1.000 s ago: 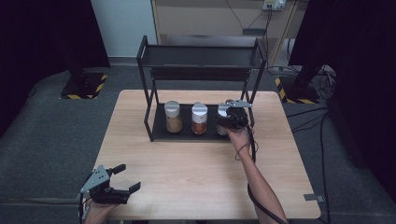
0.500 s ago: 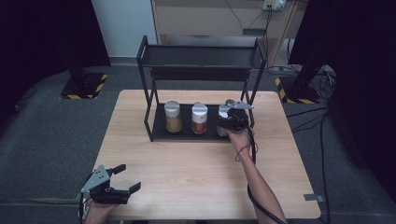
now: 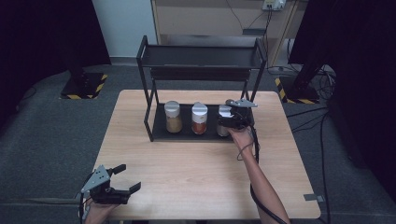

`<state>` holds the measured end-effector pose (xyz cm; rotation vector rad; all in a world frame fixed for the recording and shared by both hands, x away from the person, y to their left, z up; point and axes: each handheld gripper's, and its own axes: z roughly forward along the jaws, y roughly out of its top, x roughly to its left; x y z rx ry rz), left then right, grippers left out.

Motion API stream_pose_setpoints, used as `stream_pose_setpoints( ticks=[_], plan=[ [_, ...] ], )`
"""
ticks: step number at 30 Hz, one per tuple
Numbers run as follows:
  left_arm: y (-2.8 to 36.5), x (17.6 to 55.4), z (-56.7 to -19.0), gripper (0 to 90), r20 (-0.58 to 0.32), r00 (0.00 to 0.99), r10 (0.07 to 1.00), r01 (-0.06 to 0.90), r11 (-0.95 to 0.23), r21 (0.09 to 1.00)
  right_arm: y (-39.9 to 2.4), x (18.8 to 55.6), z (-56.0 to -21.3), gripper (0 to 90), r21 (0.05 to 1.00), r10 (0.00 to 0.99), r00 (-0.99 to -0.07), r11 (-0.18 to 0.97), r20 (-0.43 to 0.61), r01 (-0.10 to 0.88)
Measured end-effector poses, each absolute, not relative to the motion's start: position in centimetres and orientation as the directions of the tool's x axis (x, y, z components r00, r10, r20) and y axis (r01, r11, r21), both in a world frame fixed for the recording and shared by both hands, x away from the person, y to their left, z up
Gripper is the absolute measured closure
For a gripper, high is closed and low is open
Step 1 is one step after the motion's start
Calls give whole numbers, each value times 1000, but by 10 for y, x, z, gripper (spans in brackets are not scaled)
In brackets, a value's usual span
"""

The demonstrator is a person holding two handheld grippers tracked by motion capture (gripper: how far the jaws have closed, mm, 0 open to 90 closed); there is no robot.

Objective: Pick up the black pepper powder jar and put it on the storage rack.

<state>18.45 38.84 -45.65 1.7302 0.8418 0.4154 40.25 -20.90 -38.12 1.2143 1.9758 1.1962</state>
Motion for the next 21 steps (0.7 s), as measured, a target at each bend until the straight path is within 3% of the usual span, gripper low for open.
stream_pose_setpoints(
  ticks=[6, 21],
  plan=[
    [388, 184, -457, 26, -137, 685, 716, 327, -134, 935, -214, 399, -365, 88, 895, 875, -484, 217, -2, 389],
    [388, 185, -457, 26, -138, 684, 717, 329, -134, 935, -226, 383, -313, 89, 923, 833, -552, 232, -26, 307]
  ],
)
